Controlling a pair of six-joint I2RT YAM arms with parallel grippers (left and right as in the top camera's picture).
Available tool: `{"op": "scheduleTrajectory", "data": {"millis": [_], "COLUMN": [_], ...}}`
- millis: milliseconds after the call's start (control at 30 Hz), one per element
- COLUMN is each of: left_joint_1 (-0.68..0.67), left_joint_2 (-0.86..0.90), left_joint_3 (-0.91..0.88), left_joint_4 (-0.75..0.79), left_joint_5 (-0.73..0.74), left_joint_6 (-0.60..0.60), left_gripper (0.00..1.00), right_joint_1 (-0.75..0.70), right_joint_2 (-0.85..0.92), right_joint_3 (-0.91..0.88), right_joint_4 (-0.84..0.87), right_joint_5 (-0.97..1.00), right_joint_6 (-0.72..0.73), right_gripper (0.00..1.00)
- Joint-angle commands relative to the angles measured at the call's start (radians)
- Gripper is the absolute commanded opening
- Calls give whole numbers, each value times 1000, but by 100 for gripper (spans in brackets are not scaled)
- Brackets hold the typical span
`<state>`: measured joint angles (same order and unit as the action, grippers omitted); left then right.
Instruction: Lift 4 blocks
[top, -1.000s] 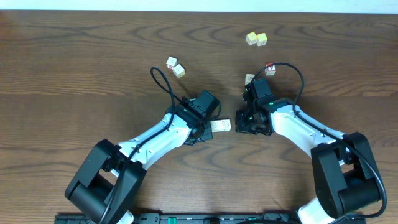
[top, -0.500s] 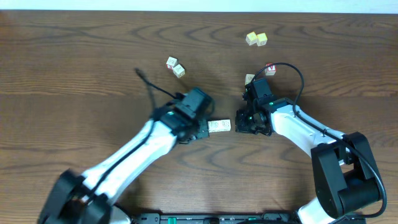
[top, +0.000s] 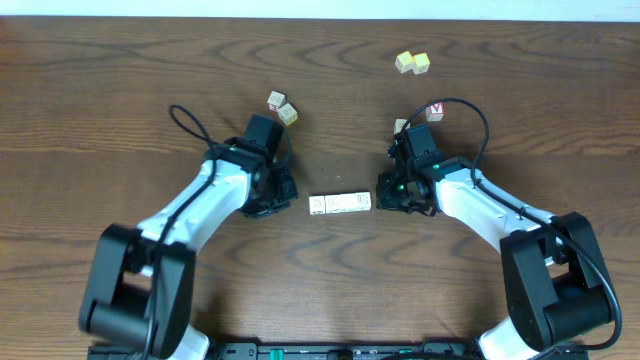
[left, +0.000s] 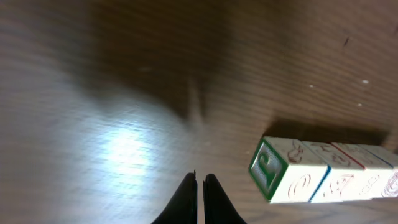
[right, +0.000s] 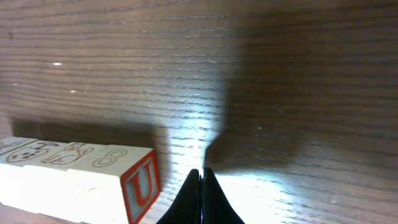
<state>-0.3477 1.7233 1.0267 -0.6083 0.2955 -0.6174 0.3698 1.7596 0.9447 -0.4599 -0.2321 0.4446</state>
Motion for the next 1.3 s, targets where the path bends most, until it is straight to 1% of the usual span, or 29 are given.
{"op": "scheduleTrajectory", "data": {"millis": [0, 433, 633, 733, 867, 1100, 1267], "left_joint_1": [-2, -2, -7, -13, -13, -13, -13], "left_joint_2": [64, 82, 82, 91, 95, 139, 145], "left_joint_3": [-6, -8, -9, -9, -9, -9, -9], "left_joint_4": [49, 102, 102, 102, 103, 102, 103], "left_joint_5": [134, 134, 134, 100, 97, 97, 109], "left_joint_6": [42, 49, 49, 49, 49, 50, 80], "left_gripper": [7, 7, 7, 7, 7, 7, 7], "right_joint_1": [-2, -2, 2, 19, 21, 24, 24], "right_joint_2": [4, 4, 4, 4, 4, 4, 4], "right_joint_3": [1, 1, 1, 1, 1, 1, 1], "right_joint_4": [-1, -3, 0, 6, 4, 6, 6], "right_joint_5": [-31, -50, -65, -63, -56, -53, -53], "right_joint_6": [11, 11, 11, 11, 11, 11, 11], "right_gripper": [1, 1, 1, 1, 1, 1, 1]}}
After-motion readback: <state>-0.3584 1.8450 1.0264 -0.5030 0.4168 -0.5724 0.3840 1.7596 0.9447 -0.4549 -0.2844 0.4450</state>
